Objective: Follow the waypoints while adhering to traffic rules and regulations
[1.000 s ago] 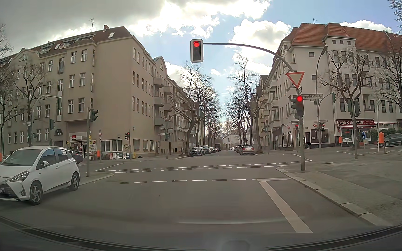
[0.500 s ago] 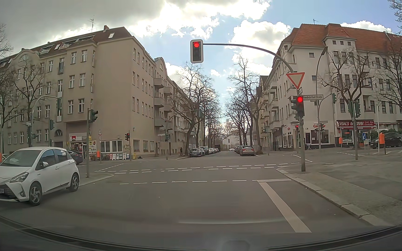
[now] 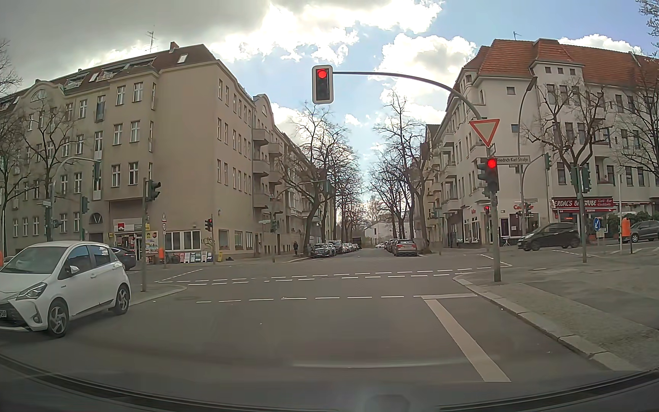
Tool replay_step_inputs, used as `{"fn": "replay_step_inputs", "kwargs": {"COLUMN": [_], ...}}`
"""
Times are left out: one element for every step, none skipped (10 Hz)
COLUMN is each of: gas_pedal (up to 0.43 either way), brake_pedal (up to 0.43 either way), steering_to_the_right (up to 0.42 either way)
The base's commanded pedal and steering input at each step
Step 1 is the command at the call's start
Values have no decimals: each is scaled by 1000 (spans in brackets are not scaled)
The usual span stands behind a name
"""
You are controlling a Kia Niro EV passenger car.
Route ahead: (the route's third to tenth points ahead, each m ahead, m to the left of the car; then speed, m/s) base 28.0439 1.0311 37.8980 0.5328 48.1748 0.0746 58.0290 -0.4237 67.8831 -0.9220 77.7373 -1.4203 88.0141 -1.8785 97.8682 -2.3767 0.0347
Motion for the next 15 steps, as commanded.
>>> {"fn": "replay_step_inputs", "kwargs": {"gas_pedal": [0, 0, 0, 0, 0, 0, 0, 0, 0, 0, 0, 0, 0, 0, 0], "brake_pedal": [354, 360, 354, 360, 354, 366, 366, 366, 384, 384, 384, 402, 402, 402, 421], "steering_to_the_right": [-5, -6, -6, -6, -6, -7, -7, -7, -7, -7, -7, -7, -7, -7, -7]}}
